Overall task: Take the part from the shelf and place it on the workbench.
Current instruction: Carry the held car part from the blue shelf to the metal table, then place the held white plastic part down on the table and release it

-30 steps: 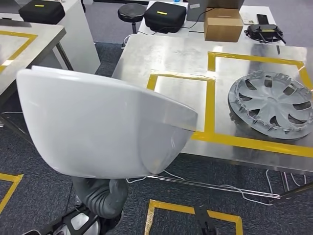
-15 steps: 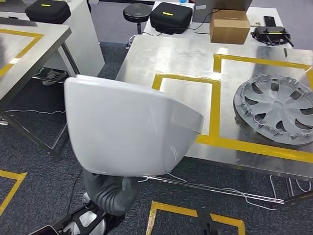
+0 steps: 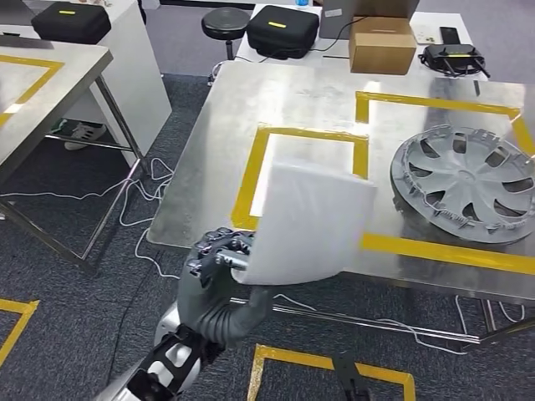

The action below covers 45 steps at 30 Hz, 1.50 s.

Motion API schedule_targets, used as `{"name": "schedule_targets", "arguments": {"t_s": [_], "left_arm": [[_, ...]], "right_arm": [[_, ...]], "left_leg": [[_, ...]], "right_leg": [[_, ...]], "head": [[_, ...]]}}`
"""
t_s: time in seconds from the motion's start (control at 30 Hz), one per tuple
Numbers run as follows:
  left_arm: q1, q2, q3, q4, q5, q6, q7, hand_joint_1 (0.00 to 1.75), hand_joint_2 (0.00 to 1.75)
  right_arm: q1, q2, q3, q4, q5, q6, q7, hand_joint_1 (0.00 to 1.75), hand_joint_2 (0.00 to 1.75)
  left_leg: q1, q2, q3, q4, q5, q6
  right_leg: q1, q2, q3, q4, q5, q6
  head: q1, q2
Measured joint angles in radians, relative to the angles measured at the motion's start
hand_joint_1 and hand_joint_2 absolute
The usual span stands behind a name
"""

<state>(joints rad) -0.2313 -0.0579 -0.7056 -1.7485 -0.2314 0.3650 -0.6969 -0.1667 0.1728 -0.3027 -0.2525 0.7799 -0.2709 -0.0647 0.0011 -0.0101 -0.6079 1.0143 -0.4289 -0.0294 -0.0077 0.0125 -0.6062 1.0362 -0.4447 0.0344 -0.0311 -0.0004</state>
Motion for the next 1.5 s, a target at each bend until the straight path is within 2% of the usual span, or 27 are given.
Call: {"name": "schedule_targets", "arguments": {"t_s": [0.07,0.13,0.17,0.23,0.27,0.3,0.33,0.4,0.47,0.57,0.63,0.7,0.77,0.8,0.83,0.87,0.93,0.97,1.03,1.13,1.2,1.27,1.3,1.33,1.37,1.43,1.5], "left_arm": [[-0.028,-0.009,0.012,0.065,-0.038,-0.006,0.0,1.75,1.75],[-0.067,-0.022,0.024,0.141,-0.077,-0.013,0.001,1.75,1.75],[-0.086,-0.029,0.029,0.179,-0.098,-0.016,0.004,1.75,1.75],[-0.124,-0.043,0.035,0.256,-0.146,-0.02,0.019,1.75,1.75],[-0.142,-0.048,0.037,0.298,-0.171,-0.021,0.03,1.75,1.75],[-0.16,-0.054,0.038,0.34,-0.198,-0.02,0.041,1.75,1.75],[-0.179,-0.059,0.038,0.381,-0.225,-0.019,0.052,1.75,1.75],[-0.22,-0.072,0.037,0.457,-0.282,-0.013,0.075,1.75,1.75],[-0.264,-0.085,0.036,0.53,-0.344,-0.005,0.103,1.75,1.75],[-0.318,-0.098,0.029,0.626,-0.425,0.003,0.143,1.75,1.75],[-0.353,-0.105,0.017,0.681,-0.482,0.003,0.175,1.75,1.75],[-0.386,-0.11,0.004,0.733,-0.53,-0.003,0.207,1.75,1.75],[-0.409,-0.112,-0.008,0.786,-0.56,-0.01,0.23,1.75,1.75],[-0.417,-0.113,-0.013,0.809,-0.571,-0.013,0.238,1.75,1.75],[-0.425,-0.114,-0.018,0.83,-0.584,-0.017,0.248,1.75,1.75],[-0.435,-0.115,-0.023,0.851,-0.6,-0.024,0.261,1.75,1.75],[-0.461,-0.122,-0.034,0.896,-0.639,-0.042,0.295,1.75,1.75],[-0.477,-0.126,-0.04,0.92,-0.664,-0.055,0.315,1.75,1.75],[-0.503,-0.134,-0.055,0.969,-0.716,-0.077,0.351,1.75,1.75],[-0.524,-0.141,-0.075,1.026,-0.757,-0.094,0.374,1.75,1.75],[-0.536,-0.147,-0.083,1.05,-0.762,-0.096,0.377,1.75,1.75],[-0.543,-0.15,-0.091,1.07,-0.763,-0.097,0.378,1.75,1.75],[-0.544,-0.15,-0.095,1.079,-0.764,-0.098,0.379,1.75,1.75],[-0.545,-0.151,-0.098,1.086,-0.768,-0.102,0.382,1.75,1.75],[-0.546,-0.152,-0.101,1.093,-0.776,-0.111,0.389,1.75,1.75],[-0.553,-0.155,-0.106,1.108,-0.798,-0.135,0.407,1.75,1.75],[-0.559,-0.157,-0.11,1.126,-0.806,-0.151,0.416,1.75,1.75]], "right_arm": [[-0.004,0.0,0.005,0.0,0.007,0.009,0.004,0.0,0.0],[-0.009,0.0,0.009,0.0,0.012,0.017,0.007,0.0,0.0],[-0.012,0.0,0.011,0.0,0.013,0.02,0.009,0.0,0.0],[-0.014,0.0,0.014,0.0,0.014,0.028,0.016,0.0,0.0],[-0.014,0.0,0.015,0.0,0.015,0.032,0.02,0.0,0.0],[-0.015,0.0,0.017,0.0,0.015,0.037,0.024,0.0,0.0],[-0.016,0.0,0.019,0.0,0.016,0.041,0.027,0.0,0.0],[-0.021,-0.001,0.026,0.0,0.021,0.05,0.032,0.0,0.0],[-0.027,-0.002,0.035,0.0,0.028,0.058,0.037,0.0,0.0],[-0.03,-0.003,0.045,-0.001,0.032,0.067,0.042,0.0,0.0],[-0.031,-0.003,0.054,-0.003,0.033,0.072,0.044,0.0,0.0],[-0.035,-0.003,0.061,-0.005,0.033,0.077,0.045,0.0,0.0],[-0.038,-0.004,0.065,-0.006,0.033,0.081,0.047,0.0,0.0],[-0.038,-0.004,0.067,-0.006,0.033,0.082,0.048,0.0,0.0],[-0.038,-0.004,0.068,-0.006,0.033,0.083,0.049,0.0,0.0],[-0.038,-0.005,0.07,-0.006,0.032,0.083,0.049,0.0,0.0],[-0.039,-0.005,0.077,-0.006,0.03,0.084,0.049,0.0,0.0],[-0.04,-0.005,0.08,-0.006,0.029,0.084,0.048,0.0,0.0],[-0.039,-0.005,0.084,-0.006,0.026,0.085,0.048,0.0,0.0],[-0.037,-0.006,0.086,-0.007,0.021,0.085,0.048,0.0,0.0],[-0.038,-0.007,0.086,-0.008,0.016,0.085,0.048,0.0,0.0],[-0.036,-0.009,0.086,-0.008,0.014,0.085,0.048,0.0,0.0],[-0.034,-0.009,0.086,-0.008,0.013,0.085,0.048,0.0,0.0],[-0.032,-0.01,0.086,-0.008,0.014,0.085,0.048,0.0,0.0],[-0.031,-0.011,0.086,-0.008,0.013,0.085,0.048,0.0,0.0],[-0.031,-0.014,0.087,-0.008,0.011,0.084,0.048,0.0,0.0],[-0.03,-0.015,0.087,-0.009,0.005,0.083,0.047,0.0,0.0]], "left_leg": [[0.0,-0.002,0.0,-0.007,0.001,0.009],[0.003,-0.003,0.002,-0.012,0.005,0.02],[0.005,-0.002,0.003,-0.013,0.006,0.025],[0.005,-0.002,0.003,-0.013,0.006,0.029],[0.004,-0.002,0.003,-0.013,0.005,0.03],[0.004,-0.003,0.003,-0.013,0.005,0.03],[0.004,-0.003,0.004,-0.013,0.005,0.03],[0.004,-0.003,0.008,-0.012,0.003,0.027],[0.0,-0.004,0.008,-0.01,0.001,0.019],[-0.002,-0.005,0.005,-0.013,0.003,0.006],[-0.001,-0.003,-0.002,0.001,-0.01,-0.004],[0.0,-0.002,-0.043,0.087,-0.058,-0.014],[0.0,-0.001,-0.112,0.222,-0.112,-0.019],[0.0,-0.001,-0.136,0.264,-0.118,-0.019],[0.0,-0.001,-0.143,0.27,-0.105,-0.017],[0.0,-0.001,-0.13,0.236,-0.074,-0.014],[-0.001,0.0,-0.07,0.106,-0.002,-0.005],[-0.002,0.0,-0.041,0.047,0.017,-0.002],[-0.004,0.0,-0.017,-0.008,0.022,0.005],[-0.001,-0.002,-0.015,-0.018,0.024,0.019],[0.003,-0.002,-0.012,-0.022,0.026,0.027],[0.003,-0.002,-0.011,-0.021,0.024,0.031],[0.003,-0.002,-0.011,-0.021,0.024,0.031],[0.003,-0.002,-0.01,-0.021,0.023,0.031],[0.004,-0.002,-0.009,-0.02,0.021,0.03],[0.005,-0.005,-0.006,-0.018,0.017,0.023],[0.001,-0.007,-0.007,-0.013,0.013,0.014]], "right_leg": [[-0.001,-0.001,-0.001,-0.005,0.002,0.013],[-0.002,-0.003,-0.014,0.021,-0.016,0.023],[-0.002,-0.003,-0.034,0.063,-0.039,0.027],[-0.002,-0.004,-0.096,0.192,-0.096,0.033],[-0.002,-0.004,-0.124,0.245,-0.112,0.034],[-0.002,-0.004,-0.139,0.269,-0.11,0.035],[-0.002,-0.004,-0.136,0.255,-0.089,0.034],[-0.003,-0.005,-0.082,0.13,-0.018,0.032],[-0.003,-0.004,-0.029,0.019,0.022,0.027],[0.0,0.0,-0.021,-0.003,0.025,0.009],[-0.002,0.0,-0.021,-0.005,0.027,-0.002],[-0.005,-0.001,-0.02,-0.007,0.028,-0.01],[-0.005,-0.002,-0.019,-0.007,0.027,-0.014],[-0.005,-0.002,-0.019,-0.007,0.026,-0.015],[-0.005,-0.001,-0.019,-0.007,0.026,-0.015],[-0.005,0.0,-0.017,-0.007,0.026,-0.015],[-0.003,0.001,-0.015,-0.006,0.024,-0.011],[-0.001,0.001,-0.017,-0.005,0.023,-0.008],[0.001,0.001,-0.02,-0.006,0.024,0.003],[-0.002,-0.001,-0.025,0.0,0.017,0.02],[-0.003,-0.002,-0.063,0.08,-0.028,0.029],[-0.003,-0.003,-0.129,0.213,-0.084,0.036],[-0.004,-0.003,-0.153,0.258,-0.095,0.038],[-0.004,-0.004,-0.162,0.269,-0.088,0.039],[-0.005,-0.004,-0.152,0.241,-0.062,0.04],[-0.008,-0.005,-0.091,0.111,0.004,0.043],[-0.009,-0.002,-0.043,0.015,0.035,0.036]], "head": [[0.001,0.0],[0.004,0.0],[0.006,0.0],[0.011,0.0],[0.012,0.0],[0.013,0.0],[0.013,0.0],[0.014,0.0],[0.015,0.0],[0.012,0.0],[0.009,0.0],[0.003,0.0],[-0.001,0.0],[-0.001,0.0],[-0.002,0.0],[-0.002,0.0],[-0.003,0.0],[-0.003,0.0],[-0.002,0.0],[0.001,0.0],[0.008,0.0],[0.014,0.0],[0.015,0.0],[0.015,0.0],[0.015,0.0],[0.016,0.0],[0.017,0.0]]}}
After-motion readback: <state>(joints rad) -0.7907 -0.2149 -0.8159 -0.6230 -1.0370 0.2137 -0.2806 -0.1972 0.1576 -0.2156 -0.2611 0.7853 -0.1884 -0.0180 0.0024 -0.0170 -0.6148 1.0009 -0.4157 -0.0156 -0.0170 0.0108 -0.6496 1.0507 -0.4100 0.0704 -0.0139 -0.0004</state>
